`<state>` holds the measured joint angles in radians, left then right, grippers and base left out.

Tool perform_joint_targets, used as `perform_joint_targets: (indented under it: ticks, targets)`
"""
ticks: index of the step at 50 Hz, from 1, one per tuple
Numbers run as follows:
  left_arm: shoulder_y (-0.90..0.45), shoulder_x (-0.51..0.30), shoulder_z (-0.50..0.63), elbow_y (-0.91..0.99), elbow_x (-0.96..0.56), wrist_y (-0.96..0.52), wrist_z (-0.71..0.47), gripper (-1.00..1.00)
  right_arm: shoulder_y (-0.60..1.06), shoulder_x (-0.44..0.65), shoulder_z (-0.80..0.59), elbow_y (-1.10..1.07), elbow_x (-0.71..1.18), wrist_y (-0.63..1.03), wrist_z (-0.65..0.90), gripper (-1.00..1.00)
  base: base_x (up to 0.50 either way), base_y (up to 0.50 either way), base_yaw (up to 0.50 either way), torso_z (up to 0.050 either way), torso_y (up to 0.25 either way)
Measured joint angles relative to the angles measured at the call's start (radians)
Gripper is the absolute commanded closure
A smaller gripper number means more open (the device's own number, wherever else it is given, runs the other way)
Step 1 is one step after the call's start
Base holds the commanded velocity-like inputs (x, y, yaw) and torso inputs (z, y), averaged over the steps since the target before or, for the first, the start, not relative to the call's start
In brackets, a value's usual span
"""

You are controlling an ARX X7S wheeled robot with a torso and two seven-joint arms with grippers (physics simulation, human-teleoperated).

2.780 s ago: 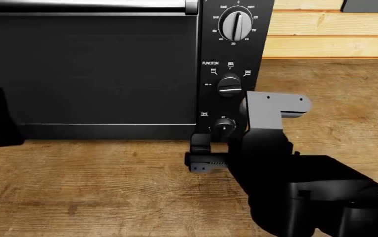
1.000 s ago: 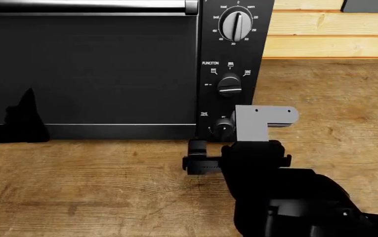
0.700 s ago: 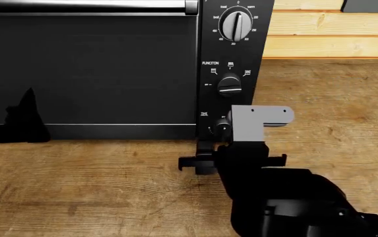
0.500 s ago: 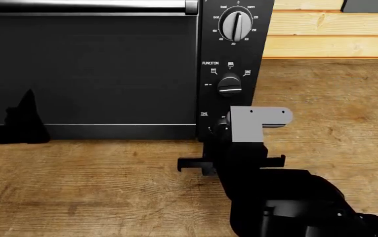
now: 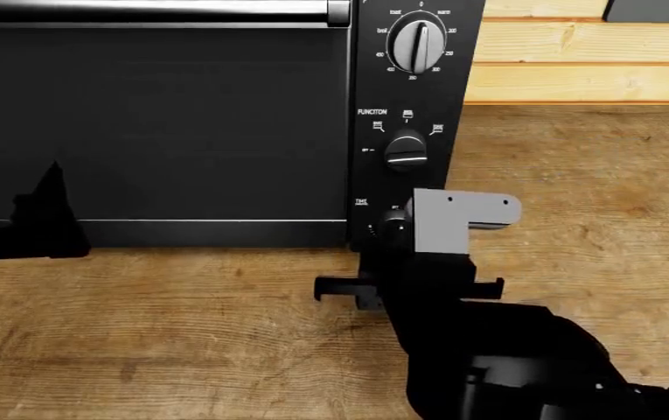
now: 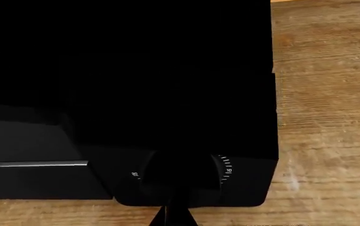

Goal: Turn on the toaster oven by setting the timer.

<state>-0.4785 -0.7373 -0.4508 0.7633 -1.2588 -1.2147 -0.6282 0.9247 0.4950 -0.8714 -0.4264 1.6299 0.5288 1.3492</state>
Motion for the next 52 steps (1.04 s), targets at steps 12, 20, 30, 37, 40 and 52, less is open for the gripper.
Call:
perform_joint_targets:
  ticks: [12, 20, 30, 37, 40, 52]
  targets:
    - [0.016, -0.004, -0.006, 0.001, -0.004, 0.008, 0.001, -1.0, -0.071, -0.017, 0.035, -0.006, -0.052, -0.101, -0.046, 1.0, 0.0, 0.0, 0.0, 0.0, 0.0]
    - [0.021, -0.006, -0.005, 0.001, -0.007, 0.011, -0.001, -1.0, -0.11, -0.024, 0.052, -0.01, -0.082, -0.154, -0.075, 1.0, 0.0, 0.0, 0.0, 0.0, 0.0]
    - [0.027, -0.008, -0.003, -0.001, -0.006, 0.017, -0.004, -1.0, -0.14, -0.024, 0.057, -0.011, -0.089, -0.22, -0.113, 1.0, 0.0, 0.0, 0.0, 0.0, 0.0]
    - [0.031, -0.01, -0.003, -0.001, -0.006, 0.021, -0.005, -1.0, -0.138, -0.023, 0.045, -0.012, -0.074, -0.261, -0.124, 1.0, 0.0, 0.0, 0.0, -0.008, 0.0]
    - [0.032, -0.011, -0.002, -0.002, -0.006, 0.022, -0.006, -1.0, -0.137, -0.022, 0.041, -0.015, -0.069, -0.276, -0.128, 1.0, 0.0, 0.0, 0.0, -0.011, 0.0]
    - [0.034, -0.014, 0.003, -0.004, -0.005, 0.028, -0.009, -1.0, -0.141, -0.022, 0.044, -0.03, -0.066, -0.331, -0.183, 1.0, 0.0, 0.0, 0.0, -0.007, 0.0]
